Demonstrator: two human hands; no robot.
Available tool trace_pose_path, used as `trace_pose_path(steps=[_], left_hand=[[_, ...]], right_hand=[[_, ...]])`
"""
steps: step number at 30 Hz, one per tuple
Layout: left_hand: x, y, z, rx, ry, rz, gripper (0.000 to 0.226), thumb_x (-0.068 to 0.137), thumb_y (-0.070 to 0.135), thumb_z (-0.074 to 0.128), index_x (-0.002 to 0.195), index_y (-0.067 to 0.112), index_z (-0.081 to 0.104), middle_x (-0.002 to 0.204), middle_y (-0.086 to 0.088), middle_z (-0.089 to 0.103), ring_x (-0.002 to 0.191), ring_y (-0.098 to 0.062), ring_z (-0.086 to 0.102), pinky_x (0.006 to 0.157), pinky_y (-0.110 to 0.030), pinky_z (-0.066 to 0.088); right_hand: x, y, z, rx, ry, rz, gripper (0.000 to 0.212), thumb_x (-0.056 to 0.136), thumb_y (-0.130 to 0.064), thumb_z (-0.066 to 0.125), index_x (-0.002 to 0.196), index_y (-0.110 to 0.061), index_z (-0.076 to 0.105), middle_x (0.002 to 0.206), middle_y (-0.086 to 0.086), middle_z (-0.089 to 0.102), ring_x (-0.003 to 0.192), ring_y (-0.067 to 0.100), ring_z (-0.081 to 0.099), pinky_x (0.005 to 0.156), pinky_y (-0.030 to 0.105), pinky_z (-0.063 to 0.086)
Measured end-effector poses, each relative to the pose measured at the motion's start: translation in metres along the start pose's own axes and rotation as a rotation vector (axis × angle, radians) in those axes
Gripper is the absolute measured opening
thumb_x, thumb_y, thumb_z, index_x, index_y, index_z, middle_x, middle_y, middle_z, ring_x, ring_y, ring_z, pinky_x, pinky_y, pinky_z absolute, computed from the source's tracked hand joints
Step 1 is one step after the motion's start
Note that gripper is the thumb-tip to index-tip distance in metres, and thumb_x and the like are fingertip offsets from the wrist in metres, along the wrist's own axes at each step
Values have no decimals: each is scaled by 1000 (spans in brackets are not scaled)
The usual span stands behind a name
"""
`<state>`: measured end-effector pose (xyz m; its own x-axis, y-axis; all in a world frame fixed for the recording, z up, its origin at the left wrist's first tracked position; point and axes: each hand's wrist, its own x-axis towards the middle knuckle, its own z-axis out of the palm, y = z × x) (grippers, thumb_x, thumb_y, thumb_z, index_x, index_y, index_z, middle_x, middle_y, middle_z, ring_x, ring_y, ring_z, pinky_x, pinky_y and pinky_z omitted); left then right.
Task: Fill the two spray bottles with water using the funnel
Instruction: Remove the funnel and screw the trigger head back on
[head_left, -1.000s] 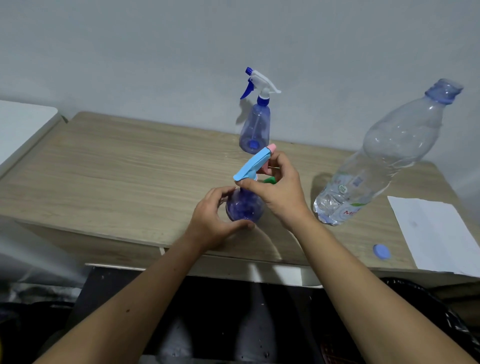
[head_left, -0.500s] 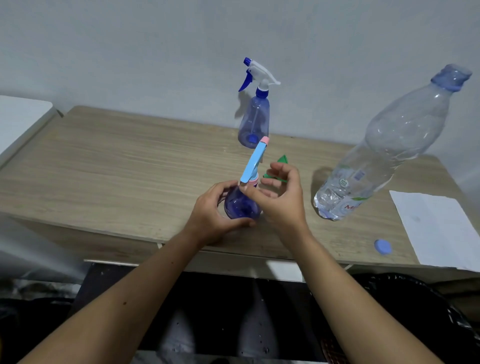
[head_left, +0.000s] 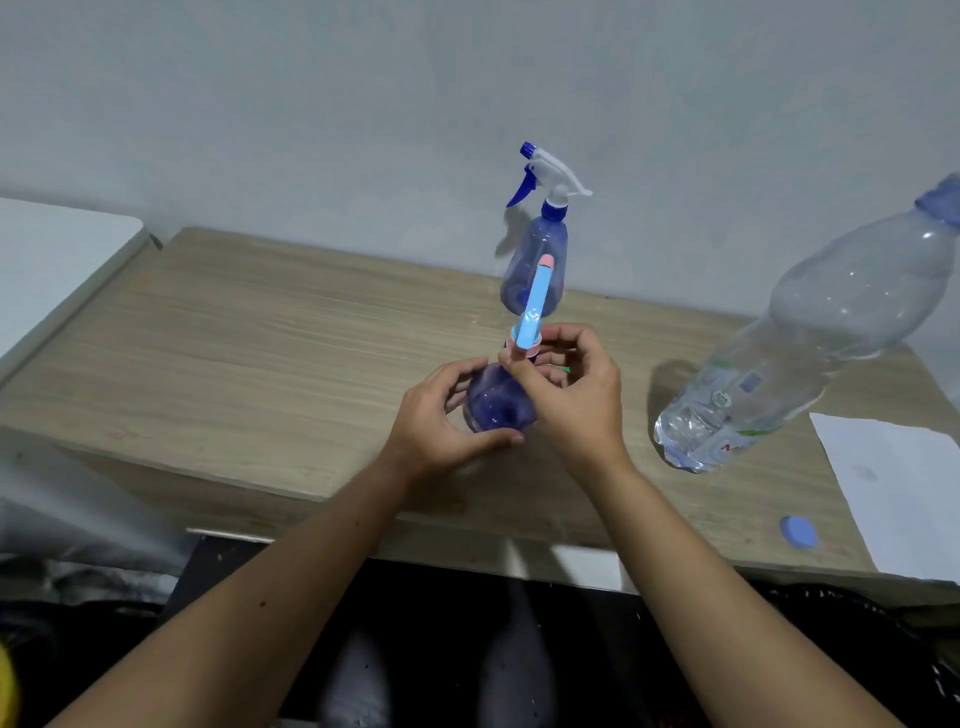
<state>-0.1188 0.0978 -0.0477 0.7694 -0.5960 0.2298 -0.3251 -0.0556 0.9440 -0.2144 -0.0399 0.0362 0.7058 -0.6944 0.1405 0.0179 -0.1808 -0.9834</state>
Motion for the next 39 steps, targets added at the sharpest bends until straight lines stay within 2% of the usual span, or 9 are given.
trace_pose_path(steps=[5,8,10,13,18,22,27,33,39], left_hand=[[28,0,-24,19,5,9,98,62,43,104,145,13,61,137,2,71,126,-13,70,109,-40,58],[48,-9,-39,-12,39,-4,97,62,34,106,144,10,61,137,0,72,126,-13,71,109,-42,58],[63,-14,-48,-10,59,2,96,61,40,106,143,12,63,136,0,73,126,-14,71,110,-44,58],[85,-21,-59,-14,75,-12,96,61,43,104,142,13,64,135,1,73,125,-12,71,111,-42,57],[120,-37,-64,-38,108,-71,95,61,28,107,144,11,62,136,-1,73,125,-12,71,109,-42,58],[141,-49,-61,-14,149,-105,95,59,22,108,142,14,63,135,0,72,122,-9,72,107,-39,59],[161,-62,-60,112,184,-90,99,56,36,108,143,17,62,138,0,70,123,-13,70,110,-38,58],[176,-68,-56,134,210,-79,97,57,30,108,141,14,62,136,-1,71,120,-12,71,108,-34,58],[174,-66,-57,163,203,-51,97,63,37,105,146,15,59,139,2,69,122,-9,69,107,-28,57]], right_hand=[[29,-19,22,16,-77,-17,35,85,-14,88,114,-14,67,101,6,76,87,11,71,83,26,61],[54,-20,37,0,-115,-43,32,89,-7,82,117,-7,66,102,4,73,86,-2,68,80,16,56],[73,-16,47,-12,-136,-53,31,92,-3,78,120,-2,64,101,-1,71,87,-9,67,82,13,54],[100,-9,61,-39,-159,-66,33,95,-5,74,126,0,65,106,0,73,93,-6,70,87,18,56],[139,2,81,-52,-195,-37,34,99,-20,73,131,-12,68,119,-1,76,112,7,71,104,33,57],[159,10,95,-76,-218,-10,29,100,-17,69,129,-15,68,112,-10,75,101,-7,70,94,21,57],[173,21,107,-55,-231,21,26,101,-12,67,127,-15,64,109,-14,72,96,-15,69,81,9,53],[183,28,115,-28,-224,14,27,103,-13,65,130,-15,64,115,-9,73,99,-12,69,82,10,54],[184,30,119,-55,-205,1,33,104,-17,63,137,-17,63,123,-6,72,113,0,66,86,11,54]])
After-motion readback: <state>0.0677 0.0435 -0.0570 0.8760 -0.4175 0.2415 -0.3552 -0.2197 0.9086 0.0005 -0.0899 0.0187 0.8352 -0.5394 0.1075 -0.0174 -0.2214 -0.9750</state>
